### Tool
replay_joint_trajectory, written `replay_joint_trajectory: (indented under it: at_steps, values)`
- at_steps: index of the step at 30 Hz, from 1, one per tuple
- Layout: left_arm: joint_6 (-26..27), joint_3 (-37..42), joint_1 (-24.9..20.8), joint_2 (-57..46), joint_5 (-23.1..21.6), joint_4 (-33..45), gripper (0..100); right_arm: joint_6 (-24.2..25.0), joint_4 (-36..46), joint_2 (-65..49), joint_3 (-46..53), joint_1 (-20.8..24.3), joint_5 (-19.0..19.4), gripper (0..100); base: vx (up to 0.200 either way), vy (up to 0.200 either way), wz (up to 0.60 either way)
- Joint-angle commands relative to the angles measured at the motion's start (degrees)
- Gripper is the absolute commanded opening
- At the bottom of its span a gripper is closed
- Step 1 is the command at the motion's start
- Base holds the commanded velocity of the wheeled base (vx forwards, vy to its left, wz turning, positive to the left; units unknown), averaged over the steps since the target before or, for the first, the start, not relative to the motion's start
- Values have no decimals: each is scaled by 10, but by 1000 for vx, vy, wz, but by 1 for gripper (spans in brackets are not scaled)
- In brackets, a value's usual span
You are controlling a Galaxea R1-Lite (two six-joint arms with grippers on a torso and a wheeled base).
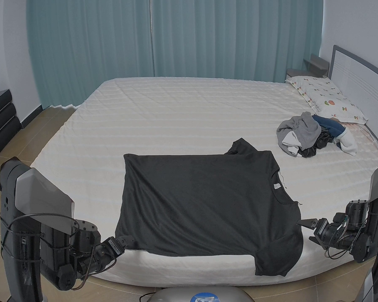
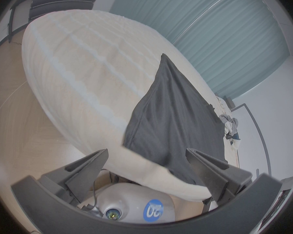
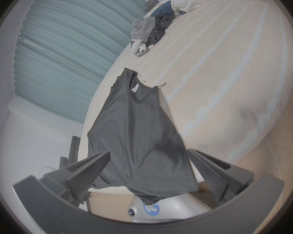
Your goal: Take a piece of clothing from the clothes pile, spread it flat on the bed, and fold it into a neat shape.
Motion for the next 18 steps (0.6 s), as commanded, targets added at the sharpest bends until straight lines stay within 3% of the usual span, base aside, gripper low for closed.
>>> replay_joint_trajectory:
  at_steps: [1,18]
  values:
    - [-2,-37,-3,22,18,-8,100,0,-6,4,0,3,0,100,0,0,0]
    - [4,-89,-26,54,70,-8,100,0,-6,4,-5,5,0,100,0,0,0]
